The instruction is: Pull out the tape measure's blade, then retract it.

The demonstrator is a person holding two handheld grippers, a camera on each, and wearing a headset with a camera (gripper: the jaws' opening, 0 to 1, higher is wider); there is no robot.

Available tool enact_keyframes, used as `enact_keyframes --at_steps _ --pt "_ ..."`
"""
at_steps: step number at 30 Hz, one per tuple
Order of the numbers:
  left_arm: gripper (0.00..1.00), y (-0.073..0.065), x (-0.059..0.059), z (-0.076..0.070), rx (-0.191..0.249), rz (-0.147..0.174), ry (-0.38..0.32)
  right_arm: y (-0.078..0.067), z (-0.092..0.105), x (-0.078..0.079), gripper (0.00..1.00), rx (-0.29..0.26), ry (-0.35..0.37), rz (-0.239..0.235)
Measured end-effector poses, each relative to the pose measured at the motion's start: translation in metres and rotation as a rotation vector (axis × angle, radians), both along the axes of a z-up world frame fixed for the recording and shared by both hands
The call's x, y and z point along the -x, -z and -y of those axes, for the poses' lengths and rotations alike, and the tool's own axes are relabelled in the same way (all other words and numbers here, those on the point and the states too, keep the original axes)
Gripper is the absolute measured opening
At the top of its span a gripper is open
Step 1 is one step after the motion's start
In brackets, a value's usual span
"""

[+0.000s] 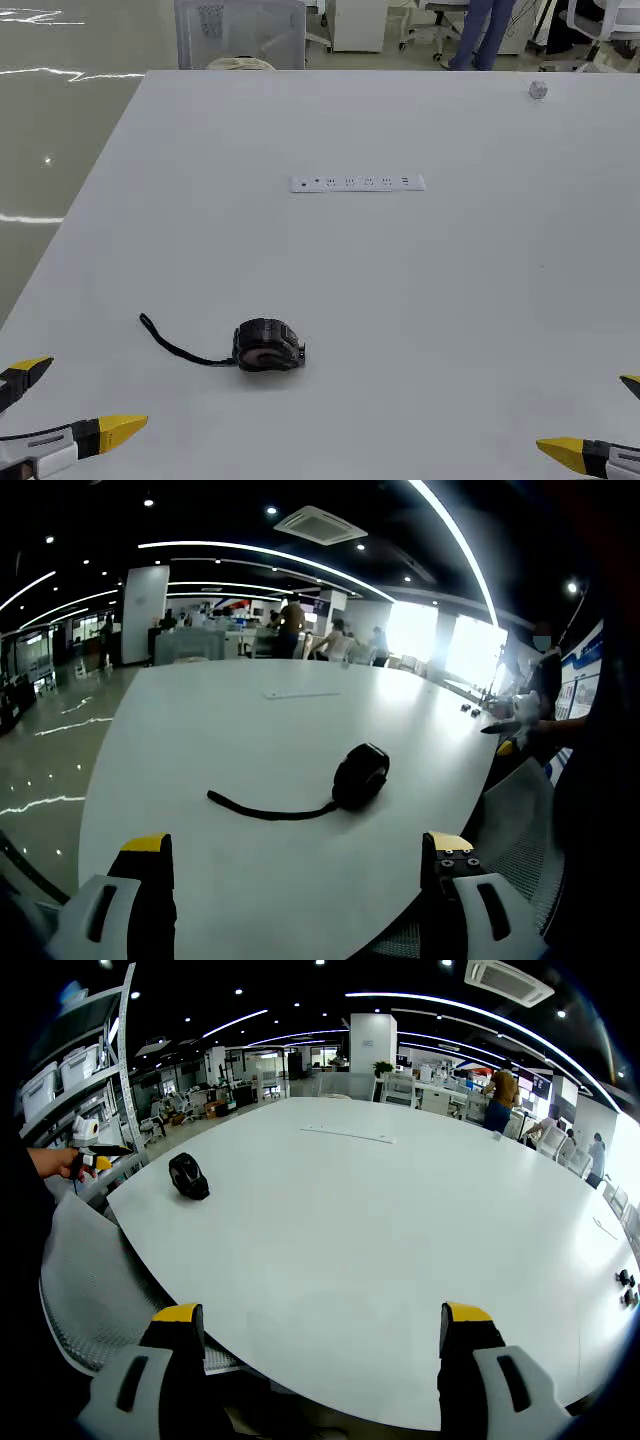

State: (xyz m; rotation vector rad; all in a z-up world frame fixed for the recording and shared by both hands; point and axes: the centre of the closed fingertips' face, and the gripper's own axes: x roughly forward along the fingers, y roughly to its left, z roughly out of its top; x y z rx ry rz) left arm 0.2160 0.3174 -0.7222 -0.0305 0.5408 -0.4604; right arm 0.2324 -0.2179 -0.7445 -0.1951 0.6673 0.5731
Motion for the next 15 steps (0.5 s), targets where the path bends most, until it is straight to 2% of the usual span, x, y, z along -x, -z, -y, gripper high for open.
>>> enact_keyframes --at_steps 15 --pt "1.00 0.0029 -0.0036 -0.0021 0.000 -0.002 -0.002 0.0005 0.0009 -0.0033 1.00 -0.005 0.001 0.004"
